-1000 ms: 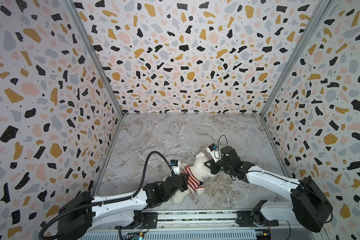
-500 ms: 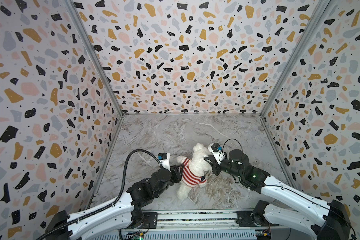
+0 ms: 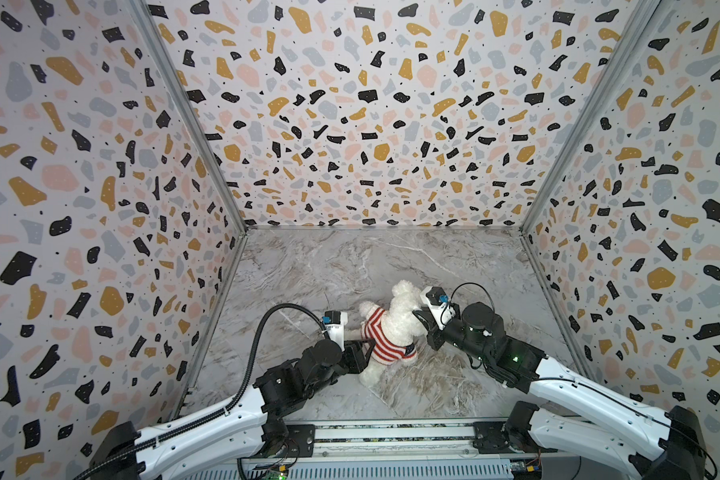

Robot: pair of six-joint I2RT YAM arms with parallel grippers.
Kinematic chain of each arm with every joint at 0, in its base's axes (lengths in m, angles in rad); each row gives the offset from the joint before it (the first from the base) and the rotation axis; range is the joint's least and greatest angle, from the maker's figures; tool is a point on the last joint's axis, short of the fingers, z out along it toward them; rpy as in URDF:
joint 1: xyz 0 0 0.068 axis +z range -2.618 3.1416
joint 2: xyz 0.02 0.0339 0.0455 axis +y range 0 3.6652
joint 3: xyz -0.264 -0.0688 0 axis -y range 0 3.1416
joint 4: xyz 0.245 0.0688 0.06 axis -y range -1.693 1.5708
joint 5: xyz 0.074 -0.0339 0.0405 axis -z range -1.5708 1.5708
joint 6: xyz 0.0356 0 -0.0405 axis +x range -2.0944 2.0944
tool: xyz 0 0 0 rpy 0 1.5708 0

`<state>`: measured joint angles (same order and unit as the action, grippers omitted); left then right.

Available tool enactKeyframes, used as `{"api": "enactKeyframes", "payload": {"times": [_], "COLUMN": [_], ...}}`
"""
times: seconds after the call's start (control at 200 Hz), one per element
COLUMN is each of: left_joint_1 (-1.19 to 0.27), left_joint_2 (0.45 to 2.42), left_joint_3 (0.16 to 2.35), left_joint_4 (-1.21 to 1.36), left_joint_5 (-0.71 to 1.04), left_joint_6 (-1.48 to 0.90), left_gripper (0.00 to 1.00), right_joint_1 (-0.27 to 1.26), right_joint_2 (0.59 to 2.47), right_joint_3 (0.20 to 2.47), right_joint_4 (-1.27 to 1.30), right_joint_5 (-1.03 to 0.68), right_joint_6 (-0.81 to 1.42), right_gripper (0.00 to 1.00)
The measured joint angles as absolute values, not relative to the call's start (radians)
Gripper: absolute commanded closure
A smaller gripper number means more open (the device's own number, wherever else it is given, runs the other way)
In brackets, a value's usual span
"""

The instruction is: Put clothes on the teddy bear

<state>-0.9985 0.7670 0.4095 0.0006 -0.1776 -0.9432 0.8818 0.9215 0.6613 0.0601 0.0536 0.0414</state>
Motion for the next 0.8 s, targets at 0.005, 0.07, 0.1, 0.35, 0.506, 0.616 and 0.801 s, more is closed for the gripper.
{"api": "enactKeyframes", "payload": {"times": [0.005,0.07,0.1,0.35,0.506,0.616,0.801], "left_joint_1": [-0.999,-0.999,-0.999,-0.999,-0.999,-0.999,-0.999], "left_joint_2": [0.768,0.783,0.789,0.806,0.805,0.803,0.797], "left_joint_3": [0.409,0.406,0.404,0.385,0.379,0.378,0.372], "left_joint_4": [0.001,0.012,0.018,0.062,0.070,0.070,0.070], "left_joint_5": [-0.177,-0.172,-0.171,-0.169,-0.173,-0.183,-0.202], "left_joint_6": [-0.944,-0.955,-0.960,-0.989,-1.002,-1.011,-1.018], "left_gripper": [0.52,0.53,0.53,0.72,0.87,0.96,1.00], "right_joint_1": [0.883,0.889,0.893,0.910,0.913,0.913,0.913], "right_joint_2": [0.922,0.922,0.922,0.922,0.922,0.922,0.922], "right_joint_3": [0.661,0.661,0.661,0.661,0.661,0.661,0.661], "right_joint_4": [0.060,0.060,0.060,0.060,0.060,0.060,0.060], "right_joint_5": [0.054,0.064,0.067,0.097,0.106,0.110,0.113], "right_joint_6": [0.041,0.040,0.039,0.039,0.039,0.039,0.039], "right_gripper": [1.00,1.00,1.00,1.00,1.00,1.00,1.00]}}
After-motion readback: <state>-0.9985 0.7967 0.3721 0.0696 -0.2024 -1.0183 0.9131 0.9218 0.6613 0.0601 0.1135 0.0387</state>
